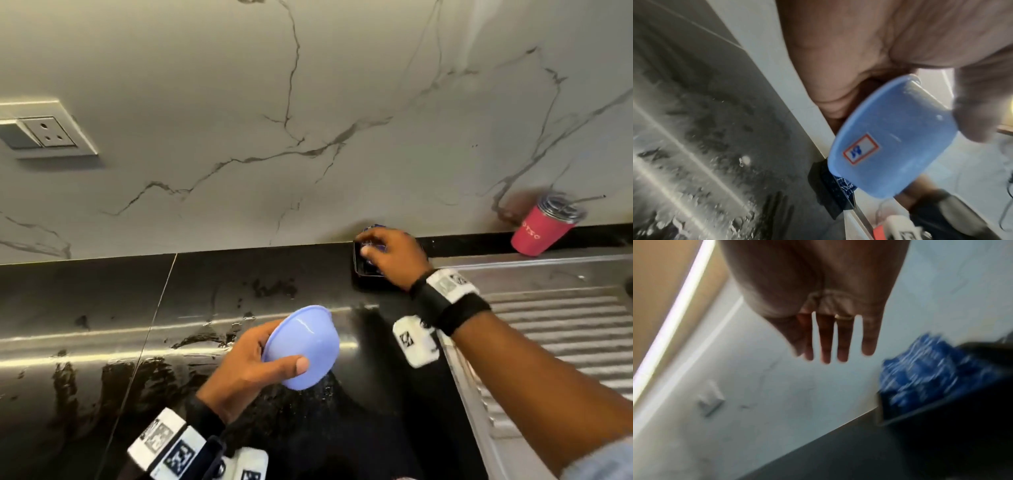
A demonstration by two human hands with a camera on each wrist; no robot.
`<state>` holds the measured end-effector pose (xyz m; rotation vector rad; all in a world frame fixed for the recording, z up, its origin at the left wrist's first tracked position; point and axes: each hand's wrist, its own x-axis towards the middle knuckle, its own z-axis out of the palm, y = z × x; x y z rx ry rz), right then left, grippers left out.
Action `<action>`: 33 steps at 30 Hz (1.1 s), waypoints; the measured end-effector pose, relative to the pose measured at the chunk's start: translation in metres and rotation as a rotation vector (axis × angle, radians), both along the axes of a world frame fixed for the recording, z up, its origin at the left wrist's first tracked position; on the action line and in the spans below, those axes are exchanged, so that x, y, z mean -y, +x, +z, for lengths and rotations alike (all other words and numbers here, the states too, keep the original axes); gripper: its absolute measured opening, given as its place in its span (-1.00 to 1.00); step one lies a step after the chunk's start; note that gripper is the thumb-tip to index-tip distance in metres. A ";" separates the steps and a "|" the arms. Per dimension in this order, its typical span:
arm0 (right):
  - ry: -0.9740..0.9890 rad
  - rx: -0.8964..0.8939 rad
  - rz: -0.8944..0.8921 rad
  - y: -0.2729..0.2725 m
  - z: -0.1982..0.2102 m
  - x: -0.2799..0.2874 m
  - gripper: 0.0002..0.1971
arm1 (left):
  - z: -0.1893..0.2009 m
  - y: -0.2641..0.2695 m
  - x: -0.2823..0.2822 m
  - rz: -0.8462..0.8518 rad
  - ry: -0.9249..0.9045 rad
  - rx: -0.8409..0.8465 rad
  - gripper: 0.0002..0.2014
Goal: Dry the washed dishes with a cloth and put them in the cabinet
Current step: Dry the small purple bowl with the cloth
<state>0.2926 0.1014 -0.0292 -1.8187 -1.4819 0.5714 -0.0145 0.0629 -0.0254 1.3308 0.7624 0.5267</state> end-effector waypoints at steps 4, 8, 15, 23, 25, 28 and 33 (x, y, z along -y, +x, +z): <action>-0.297 0.448 -0.234 0.077 -0.024 -0.052 -0.58 | -0.008 -0.005 0.001 0.187 -0.129 0.090 -0.44; -0.437 0.447 -0.131 0.092 -0.049 -0.070 -0.32 | -0.015 -0.015 0.000 0.282 -0.222 0.177 -0.43; -0.222 0.177 -0.205 0.074 -0.054 -0.045 -0.82 | -0.022 -0.027 0.003 0.448 -0.326 0.323 -0.58; 0.357 -0.356 -0.212 -0.018 0.040 0.057 -0.85 | -0.001 -0.042 0.003 0.443 -0.124 0.379 -0.33; 0.398 -0.480 -0.190 -0.055 0.051 0.081 -0.86 | 0.008 -0.045 0.009 0.423 -0.035 0.371 -0.34; 0.321 -0.610 -0.133 -0.109 0.055 0.102 -0.82 | 0.022 -0.056 0.019 0.380 0.111 0.338 -0.39; 0.279 -0.686 0.222 -0.180 0.061 0.105 -0.53 | 0.040 -0.080 0.030 0.272 0.367 0.234 -0.48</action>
